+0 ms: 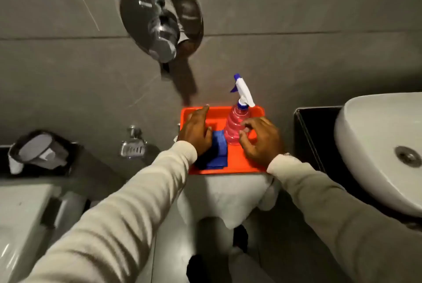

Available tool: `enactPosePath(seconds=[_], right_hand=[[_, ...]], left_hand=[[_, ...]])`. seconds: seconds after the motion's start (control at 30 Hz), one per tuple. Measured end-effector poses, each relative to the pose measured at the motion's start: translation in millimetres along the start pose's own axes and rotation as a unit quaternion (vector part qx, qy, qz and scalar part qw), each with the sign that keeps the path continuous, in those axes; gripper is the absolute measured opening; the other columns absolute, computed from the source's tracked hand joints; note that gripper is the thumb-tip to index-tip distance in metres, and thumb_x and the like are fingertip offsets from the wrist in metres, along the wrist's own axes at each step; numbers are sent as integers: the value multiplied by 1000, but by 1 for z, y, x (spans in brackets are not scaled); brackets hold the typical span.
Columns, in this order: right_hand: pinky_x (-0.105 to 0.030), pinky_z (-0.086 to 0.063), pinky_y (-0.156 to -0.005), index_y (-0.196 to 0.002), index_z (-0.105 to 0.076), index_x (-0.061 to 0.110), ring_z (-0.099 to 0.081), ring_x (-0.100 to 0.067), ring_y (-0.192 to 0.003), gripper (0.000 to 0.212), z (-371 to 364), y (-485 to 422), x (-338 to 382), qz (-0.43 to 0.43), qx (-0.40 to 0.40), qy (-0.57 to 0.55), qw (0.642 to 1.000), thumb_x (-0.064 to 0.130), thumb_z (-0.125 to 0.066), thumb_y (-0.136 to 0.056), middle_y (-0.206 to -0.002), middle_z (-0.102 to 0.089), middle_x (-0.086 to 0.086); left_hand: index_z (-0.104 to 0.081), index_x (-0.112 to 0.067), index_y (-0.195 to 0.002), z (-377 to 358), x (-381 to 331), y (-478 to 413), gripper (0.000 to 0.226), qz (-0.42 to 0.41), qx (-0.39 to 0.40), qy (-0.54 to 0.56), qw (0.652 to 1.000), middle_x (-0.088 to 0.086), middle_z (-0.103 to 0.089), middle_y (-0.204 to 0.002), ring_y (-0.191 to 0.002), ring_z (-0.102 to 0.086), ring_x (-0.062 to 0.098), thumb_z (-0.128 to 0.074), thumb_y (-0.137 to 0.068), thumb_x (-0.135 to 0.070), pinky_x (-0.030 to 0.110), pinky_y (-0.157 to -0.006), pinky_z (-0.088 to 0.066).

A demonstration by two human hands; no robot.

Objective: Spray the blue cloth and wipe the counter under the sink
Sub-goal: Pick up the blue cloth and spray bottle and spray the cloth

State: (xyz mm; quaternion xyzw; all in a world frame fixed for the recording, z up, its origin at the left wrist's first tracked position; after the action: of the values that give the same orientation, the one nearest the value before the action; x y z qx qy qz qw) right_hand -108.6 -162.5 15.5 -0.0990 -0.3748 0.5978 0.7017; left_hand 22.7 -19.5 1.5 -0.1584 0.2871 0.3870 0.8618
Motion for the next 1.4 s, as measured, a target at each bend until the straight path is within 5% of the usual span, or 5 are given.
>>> enactPosePath(seconds=[0.33,0.53,0.9,1.1,1.4], right_hand=[[-35,-53,-79,-114,-52,11,-61,-21,-88,70,-46,-43,-77,-209,62,-175,960,45,-85,-62,-106,-62,-4],[-45,-51,-93,-126,-54,-4,-53,-17,-89,58,-69,-83,-62,-153,132,-261,944,7,-79,-75,-103,-56,0],[-48,-56,-88,-123,-61,27,-69,-28,-94,67,-41,-130,-31,-96,270,-292,913,3,-56,-61,-111,-73,-8],[-45,-56,-94,-144,-46,23,-68,-30,-105,85,3,-121,-20,-46,528,-118,840,-6,-63,-65,-120,-71,-9],[-26,-55,-72,-104,-68,9,-64,-21,-76,26,-2,-83,-23,-118,603,113,781,20,-72,-80,-90,-68,-10]], left_hand=[[10,-11,-149,-63,37,-48,104,270,213,-120,931,31,-36,-142,-129,-41,49,-67,-79,-19,51,-108,-36],[-47,-11,-132,-58,47,-64,78,269,245,-153,919,20,-55,-134,-122,-54,35,-83,-65,-29,34,-98,-44],[-67,-6,-99,-39,42,-41,25,217,253,58,941,17,-71,-104,-98,-66,31,-69,-77,-17,37,-85,-52],[-54,-1,-105,-5,39,-23,58,249,150,288,913,15,-64,-100,-95,-61,29,-83,-56,-11,50,-91,-53],[-58,-4,-114,-1,31,-21,62,198,155,340,906,22,-67,-113,-99,-64,32,-82,-58,4,49,-89,-55]])
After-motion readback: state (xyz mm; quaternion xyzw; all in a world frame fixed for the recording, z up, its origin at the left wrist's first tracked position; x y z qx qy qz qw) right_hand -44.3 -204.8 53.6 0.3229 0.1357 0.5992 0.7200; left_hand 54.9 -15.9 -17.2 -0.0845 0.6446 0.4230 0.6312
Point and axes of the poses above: each hand's wrist, its own y-axis away from the middle knuckle, its own z-axis out of the back of the hand, x = y × z, the point moved 3 cm from there along -y, towards the middle knuckle
